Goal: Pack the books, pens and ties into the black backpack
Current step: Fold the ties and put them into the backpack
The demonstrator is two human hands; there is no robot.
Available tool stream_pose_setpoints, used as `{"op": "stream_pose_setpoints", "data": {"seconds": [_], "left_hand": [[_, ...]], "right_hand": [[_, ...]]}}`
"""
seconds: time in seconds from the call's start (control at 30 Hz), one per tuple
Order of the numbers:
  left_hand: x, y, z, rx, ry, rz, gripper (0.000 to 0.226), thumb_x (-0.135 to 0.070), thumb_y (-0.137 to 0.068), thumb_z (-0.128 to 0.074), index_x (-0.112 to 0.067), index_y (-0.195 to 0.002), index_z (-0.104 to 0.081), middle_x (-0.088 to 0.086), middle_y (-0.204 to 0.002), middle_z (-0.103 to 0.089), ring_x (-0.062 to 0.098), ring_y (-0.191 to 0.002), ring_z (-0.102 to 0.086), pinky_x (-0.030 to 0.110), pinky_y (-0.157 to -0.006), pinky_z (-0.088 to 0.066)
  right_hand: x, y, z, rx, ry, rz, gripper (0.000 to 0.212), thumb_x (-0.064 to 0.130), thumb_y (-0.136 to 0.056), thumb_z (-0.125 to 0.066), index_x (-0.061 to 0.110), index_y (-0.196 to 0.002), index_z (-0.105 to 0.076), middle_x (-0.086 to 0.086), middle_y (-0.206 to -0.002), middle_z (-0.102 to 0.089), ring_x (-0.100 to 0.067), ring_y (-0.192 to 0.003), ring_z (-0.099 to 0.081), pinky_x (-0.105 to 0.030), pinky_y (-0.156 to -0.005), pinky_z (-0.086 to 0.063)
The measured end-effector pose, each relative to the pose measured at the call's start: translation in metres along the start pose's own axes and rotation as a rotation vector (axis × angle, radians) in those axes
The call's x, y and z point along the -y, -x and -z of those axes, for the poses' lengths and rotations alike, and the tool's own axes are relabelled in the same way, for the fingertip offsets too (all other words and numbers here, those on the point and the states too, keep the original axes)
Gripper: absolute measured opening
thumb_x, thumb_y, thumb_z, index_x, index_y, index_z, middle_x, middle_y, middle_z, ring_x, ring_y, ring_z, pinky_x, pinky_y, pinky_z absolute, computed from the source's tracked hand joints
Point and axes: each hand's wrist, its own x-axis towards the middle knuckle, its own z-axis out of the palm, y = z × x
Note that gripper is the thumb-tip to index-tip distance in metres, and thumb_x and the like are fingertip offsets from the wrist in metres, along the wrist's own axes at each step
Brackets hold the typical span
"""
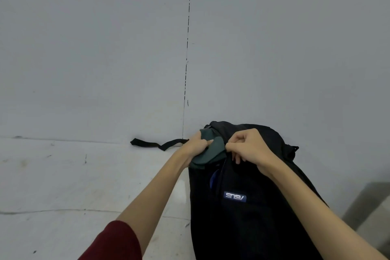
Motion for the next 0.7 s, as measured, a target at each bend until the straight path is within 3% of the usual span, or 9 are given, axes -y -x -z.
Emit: {"op": "stream_pose_setpoints", "data": {"seconds": [0.1,0.2,0.33,0.4,0.47,0.53,0.63,0.7], "left_hand": [[0.001,-0.008,-0.007,-0.077,-0.091,-0.063,0.033,-0.018,-0.090,-0.060,-0.016,-0.121,-0.048,0.003,-0.111,-0.059,0.021,-0.106,-0.057,0.036,-0.095,-0.048],[-0.003,-0.008,-0.005,-0.113,-0.240,-0.105,0.040,-0.020,-0.091,-0.059,-0.015,-0.127,-0.044,0.004,-0.118,-0.057,0.022,-0.109,-0.056,0.034,-0.091,-0.048],[-0.009,0.002,0.002,0.135,0.137,-0.021,0.017,-0.008,-0.092,-0.057,-0.009,-0.109,-0.053,0.007,-0.090,-0.064,0.015,-0.076,-0.064,0.026,-0.067,-0.055],[-0.011,0.004,0.000,0.168,0.191,-0.004,0.022,-0.003,-0.089,-0.060,-0.012,-0.107,-0.050,0.005,-0.087,-0.063,0.015,-0.073,-0.063,0.025,-0.061,-0.054],[-0.009,0.002,-0.006,0.062,0.025,-0.058,0.025,-0.004,-0.088,-0.060,-0.019,-0.102,-0.046,0.002,-0.090,-0.058,0.016,-0.081,-0.058,0.024,-0.063,-0.050],[-0.009,-0.001,-0.012,-0.034,-0.163,-0.141,0.023,-0.012,-0.088,-0.061,-0.021,-0.101,-0.045,-0.001,-0.095,-0.055,0.017,-0.093,-0.054,0.027,-0.073,-0.048],[-0.009,-0.007,-0.012,-0.106,-0.361,-0.144,0.046,-0.021,-0.088,-0.060,-0.014,-0.126,-0.035,0.008,-0.113,-0.056,0.025,-0.104,-0.056,0.038,-0.088,-0.049],[-0.010,-0.010,-0.011,-0.145,-0.511,-0.140,0.051,-0.018,-0.090,-0.055,-0.010,-0.133,-0.029,0.014,-0.114,-0.056,0.027,-0.100,-0.056,0.041,-0.085,-0.050]], "right_hand": [[0.001,-0.002,0.005,0.016,-0.006,0.008,0.012,-0.003,-0.073,-0.065,0.000,-0.062,-0.062,-0.006,-0.043,-0.055,-0.013,-0.035,-0.045,-0.010,-0.037,-0.032],[0.003,-0.006,0.005,0.030,-0.021,0.009,0.012,-0.003,-0.071,-0.066,0.001,-0.061,-0.061,-0.003,-0.039,-0.052,-0.010,-0.032,-0.040,-0.011,-0.037,-0.031],[0.007,-0.006,0.001,0.044,-0.035,0.004,0.011,-0.002,-0.070,-0.066,0.001,-0.061,-0.059,-0.004,-0.039,-0.052,-0.010,-0.032,-0.040,-0.012,-0.039,-0.033],[0.008,-0.006,0.002,0.053,-0.059,0.002,0.012,-0.003,-0.070,-0.065,0.000,-0.061,-0.059,-0.004,-0.039,-0.052,-0.010,-0.032,-0.039,-0.011,-0.037,-0.031],[0.010,-0.005,0.003,0.038,-0.086,-0.001,0.014,-0.004,-0.071,-0.065,0.001,-0.059,-0.058,-0.004,-0.038,-0.050,-0.010,-0.032,-0.038,-0.011,-0.036,-0.029],[0.013,-0.007,0.004,-0.014,-0.119,-0.004,0.015,-0.005,-0.070,-0.064,0.001,-0.057,-0.058,-0.003,-0.037,-0.048,-0.009,-0.032,-0.037,-0.012,-0.037,-0.030],[0.020,-0.011,0.008,-0.082,-0.181,-0.003,0.016,-0.006,-0.069,-0.064,0.000,-0.055,-0.057,-0.002,-0.036,-0.046,-0.008,-0.032,-0.035,-0.013,-0.037,-0.031],[0.023,-0.011,0.009,-0.074,-0.178,-0.001,0.016,-0.006,-0.069,-0.063,0.000,-0.055,-0.057,-0.001,-0.035,-0.045,-0.008,-0.031,-0.035,-0.013,-0.037,-0.031]]}}
